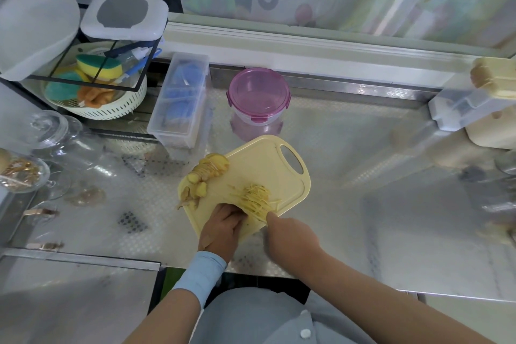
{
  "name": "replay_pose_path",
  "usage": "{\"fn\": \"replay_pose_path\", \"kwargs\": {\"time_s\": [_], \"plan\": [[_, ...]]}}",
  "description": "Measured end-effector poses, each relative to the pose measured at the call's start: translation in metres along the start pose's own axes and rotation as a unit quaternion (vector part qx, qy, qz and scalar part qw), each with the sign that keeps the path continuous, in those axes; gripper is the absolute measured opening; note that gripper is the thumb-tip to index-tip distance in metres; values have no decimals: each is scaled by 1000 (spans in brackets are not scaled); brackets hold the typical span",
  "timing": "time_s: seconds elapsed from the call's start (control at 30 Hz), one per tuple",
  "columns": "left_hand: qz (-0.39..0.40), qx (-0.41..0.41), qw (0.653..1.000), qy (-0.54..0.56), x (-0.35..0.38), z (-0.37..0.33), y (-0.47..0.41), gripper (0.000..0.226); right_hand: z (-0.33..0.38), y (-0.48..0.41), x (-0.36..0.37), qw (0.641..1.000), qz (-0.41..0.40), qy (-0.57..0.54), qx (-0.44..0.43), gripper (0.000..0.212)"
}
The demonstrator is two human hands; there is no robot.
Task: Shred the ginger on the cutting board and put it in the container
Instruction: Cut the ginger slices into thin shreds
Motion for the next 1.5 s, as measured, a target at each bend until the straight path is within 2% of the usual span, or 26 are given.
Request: {"fn": "replay_pose_path", "kwargs": {"time_s": [0.13,0.5,0.77,0.9,1.03,1.33,1.5], "plan": [[-5,8,1000,-3,2,1,-1,26,-11,9,4,1000,-17,-9,21,15],[7,-1,1000,17,-1,3,0,24,9,-23,9,1000,16,-6,13,15],[-4,-9,1000,5,-1,2,0,25,-5,4,5,1000,-17,10,14,15],[4,-34,999,18,-4,-1,0,25,0,-6,8,1000,9,-10,20,10],[9,-31,999,15,-4,1,-1,23,18,-24,7,999,31,-3,10,17],[20,-20,1000,4,0,5,-1,23,7,-9,-3,1000,27,12,10,20],[6,-48,999,20,-1,2,2,21,-5,-1,4,1000,1,-1,30,10]]}}
Point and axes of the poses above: each hand's wrist, its own y-axis away from the middle knuckle, its own x-axis out of the palm, z = x × y, the point moved 2 cm from there along -y, towards the middle knuckle, and after that the axes turned 10 degrees about -y, right-handed, at the moved point
